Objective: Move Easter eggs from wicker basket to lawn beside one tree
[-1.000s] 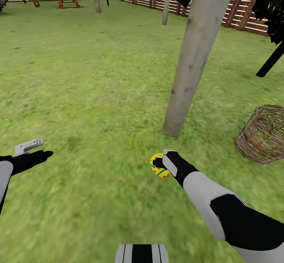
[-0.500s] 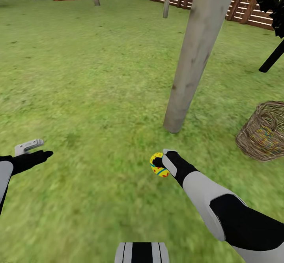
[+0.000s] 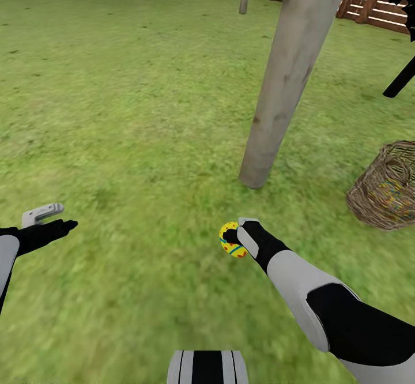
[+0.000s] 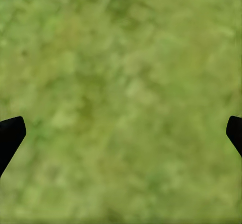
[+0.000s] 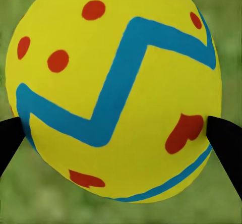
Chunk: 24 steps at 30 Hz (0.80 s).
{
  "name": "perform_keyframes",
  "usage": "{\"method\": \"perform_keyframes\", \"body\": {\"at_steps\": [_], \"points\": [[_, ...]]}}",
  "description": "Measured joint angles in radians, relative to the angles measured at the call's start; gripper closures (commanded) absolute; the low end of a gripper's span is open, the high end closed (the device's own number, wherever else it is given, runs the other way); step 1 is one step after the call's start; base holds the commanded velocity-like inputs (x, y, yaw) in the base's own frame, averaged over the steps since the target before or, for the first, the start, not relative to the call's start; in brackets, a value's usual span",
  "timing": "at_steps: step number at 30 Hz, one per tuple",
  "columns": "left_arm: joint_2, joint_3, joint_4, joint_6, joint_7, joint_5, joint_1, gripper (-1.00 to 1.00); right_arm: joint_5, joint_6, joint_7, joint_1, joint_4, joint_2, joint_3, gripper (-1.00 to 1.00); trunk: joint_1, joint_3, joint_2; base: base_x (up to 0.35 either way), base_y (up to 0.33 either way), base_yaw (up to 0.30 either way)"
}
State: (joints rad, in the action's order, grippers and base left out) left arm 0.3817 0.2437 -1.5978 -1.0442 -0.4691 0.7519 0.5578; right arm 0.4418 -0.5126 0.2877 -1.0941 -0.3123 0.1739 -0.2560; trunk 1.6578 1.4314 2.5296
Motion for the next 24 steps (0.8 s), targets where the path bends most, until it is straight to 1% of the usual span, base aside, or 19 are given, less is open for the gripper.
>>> {"method": "perform_keyframes", "body": {"at_steps": [16,20,23,24], "points": [[-0.002,0.000,0.000,0.000,0.000,0.000,0.000,-1.00,-0.001,0.004,-0.001,-0.001,-0.002,0.000,-0.007,1.00,0.007,0.062,0.004,0.000,0.000,0.000],[-0.002,0.000,0.000,0.000,0.000,0.000,0.000,-1.00,-0.002,0.004,-0.001,-0.003,-0.002,0.000,-0.008,1.00,0.007,0.062,0.004,0.000,0.000,0.000],[-0.002,0.000,0.000,0.000,0.000,0.000,0.000,-1.00,-0.002,0.003,-0.001,-0.017,-0.002,0.000,-0.010,1.00,0.007,0.062,0.004,0.000,0.000,0.000],[-0.002,0.000,0.000,0.000,0.000,0.000,0.000,-1.00,-0.002,0.003,-0.001,-0.023,-0.002,0.000,-0.010,1.00,0.008,0.066,0.004,0.000,0.000,0.000]]}}
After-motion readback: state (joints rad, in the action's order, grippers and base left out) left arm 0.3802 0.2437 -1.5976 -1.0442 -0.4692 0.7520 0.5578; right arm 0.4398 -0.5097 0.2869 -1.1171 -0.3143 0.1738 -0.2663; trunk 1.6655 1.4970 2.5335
